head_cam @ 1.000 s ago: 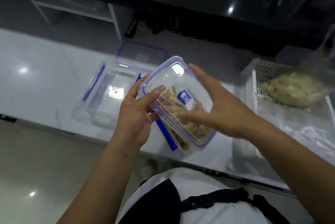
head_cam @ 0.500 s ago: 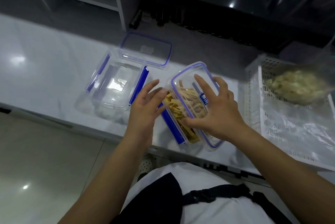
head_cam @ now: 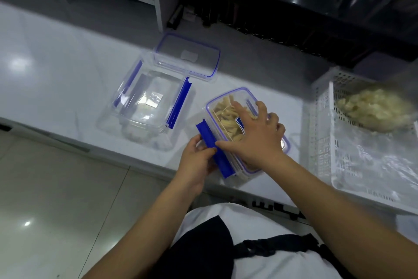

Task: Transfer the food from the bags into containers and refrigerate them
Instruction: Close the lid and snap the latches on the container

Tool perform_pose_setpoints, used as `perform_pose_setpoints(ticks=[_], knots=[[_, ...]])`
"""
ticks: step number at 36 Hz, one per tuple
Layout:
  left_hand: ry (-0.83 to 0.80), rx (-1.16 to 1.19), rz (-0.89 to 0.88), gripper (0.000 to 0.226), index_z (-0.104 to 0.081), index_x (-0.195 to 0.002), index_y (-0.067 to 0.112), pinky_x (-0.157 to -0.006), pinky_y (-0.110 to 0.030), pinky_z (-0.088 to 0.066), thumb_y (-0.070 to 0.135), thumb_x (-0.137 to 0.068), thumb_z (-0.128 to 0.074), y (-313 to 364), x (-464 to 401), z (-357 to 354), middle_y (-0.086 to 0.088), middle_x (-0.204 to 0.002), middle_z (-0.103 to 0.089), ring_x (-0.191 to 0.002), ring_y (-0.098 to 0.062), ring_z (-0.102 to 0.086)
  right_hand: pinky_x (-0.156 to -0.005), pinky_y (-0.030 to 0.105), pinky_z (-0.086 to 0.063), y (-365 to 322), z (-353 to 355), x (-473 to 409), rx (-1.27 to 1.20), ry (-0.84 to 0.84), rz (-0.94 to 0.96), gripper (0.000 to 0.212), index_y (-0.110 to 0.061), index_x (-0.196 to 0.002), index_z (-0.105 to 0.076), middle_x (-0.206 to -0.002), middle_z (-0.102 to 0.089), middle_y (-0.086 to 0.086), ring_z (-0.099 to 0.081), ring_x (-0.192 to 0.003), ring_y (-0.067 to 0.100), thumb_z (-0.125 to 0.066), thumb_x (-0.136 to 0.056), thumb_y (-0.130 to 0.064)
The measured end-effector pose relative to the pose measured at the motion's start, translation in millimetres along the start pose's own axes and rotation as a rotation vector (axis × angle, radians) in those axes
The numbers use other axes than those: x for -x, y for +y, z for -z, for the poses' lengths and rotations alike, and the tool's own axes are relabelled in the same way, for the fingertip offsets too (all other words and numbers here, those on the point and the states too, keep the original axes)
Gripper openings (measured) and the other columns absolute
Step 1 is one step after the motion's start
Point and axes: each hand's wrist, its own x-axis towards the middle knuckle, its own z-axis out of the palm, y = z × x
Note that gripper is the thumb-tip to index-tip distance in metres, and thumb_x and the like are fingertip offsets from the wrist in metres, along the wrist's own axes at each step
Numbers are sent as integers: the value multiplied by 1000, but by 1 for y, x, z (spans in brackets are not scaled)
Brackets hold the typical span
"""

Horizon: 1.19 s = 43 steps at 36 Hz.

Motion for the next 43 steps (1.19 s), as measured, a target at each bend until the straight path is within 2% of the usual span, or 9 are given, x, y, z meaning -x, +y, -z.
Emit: perform_pose_setpoints(ticks=[2, 5, 12, 17, 22, 28, 33, 36, 43], knots=[[-4, -14, -18, 41, -58, -128, 21, -68, -35, -61, -4, -96, -56, 1, -1, 0, -8, -113, -75, -93, -26, -76, -109, 60, -23, 7, -1, 6, -11, -2, -3, 110, -56, -147, -4, -162, -3, 3, -18, -140, 44, -37, -51, -98], [-10, -52, -16, 39, -58, -128, 23, -76, -41, -63, -1, -97, -58, 0, -3, 4, -9, -114, -74, -96, -28, -75, -111, 63, -22, 18, -4, 17, -11, -18, -21, 109, -56, -147, -1, -162, 2, 0, -13, -144, 44, -33, -53, -100], [-21, -57, -36, 45, -58, -133, 26, -67, -36, -61, -1, -97, -57, -1, -4, 3, -6, -109, -76, -93, -27, -76, -111, 61, -22, 12, -6, 7, 36, -11, 8, 106, -56, -149, -1, -164, 2, 2, -15, -143, 44, -29, -56, -101], [-18, -66, -40, 45, -58, -134, 28, -72, -38, -62, 1, -98, -58, -2, -2, 4, -5, -109, -76, -99, -26, -75, -109, 61, -21, -3, -4, -16, 51, -48, 2, 105, -55, -149, -2, -165, 2, 1, -15, -142, 44, -28, -58, -100], [-32, -53, -55, 45, -58, -134, 25, -74, -40, -63, 0, -97, -59, -2, -3, 5, -8, -109, -76, -97, -26, -75, -108, 61, -23, 10, -9, 4, 61, -18, 52, 106, -57, -148, 0, -164, 2, 0, -16, -141, 44, -27, -56, -102], [-45, -61, -52, 42, -60, -133, 24, -70, -36, -61, 1, -98, -58, -4, 0, 5, -8, -109, -77, -97, -25, -75, -107, 61, -23, 15, -16, 17, 45, 13, 32, 104, -57, -148, -3, -165, 2, 1, -15, -142, 44, -23, -56, -102], [-39, -61, -44, 45, -61, -131, 27, -68, -36, -61, -4, -99, -52, -4, 0, 4, -8, -108, -76, -95, -23, -76, -108, 63, -21, -2, -13, -6, 26, -28, 34, 101, -60, -147, 0, -165, 3, 0, -16, -140, 46, -27, -58, -100], [-30, -52, -42, 46, -65, -122, 32, -67, -34, -61, -5, -98, -52, -4, -1, 4, -5, -103, -77, -92, -23, -76, -108, 63, -21, -7, -11, -13, 10, -22, 36, 100, -59, -147, -2, -165, 0, 1, -16, -141, 46, -29, -60, -97], [-36, -3, -50, 45, -66, -116, 33, -65, -34, -61, -6, -98, -51, -10, -4, 4, -5, -102, -78, -91, -24, -76, -108, 59, -25, -6, -1, -12, -79, 47, 39, 104, -56, -148, -8, -163, -7, 1, -21, -140, 42, -47, -57, -90]])
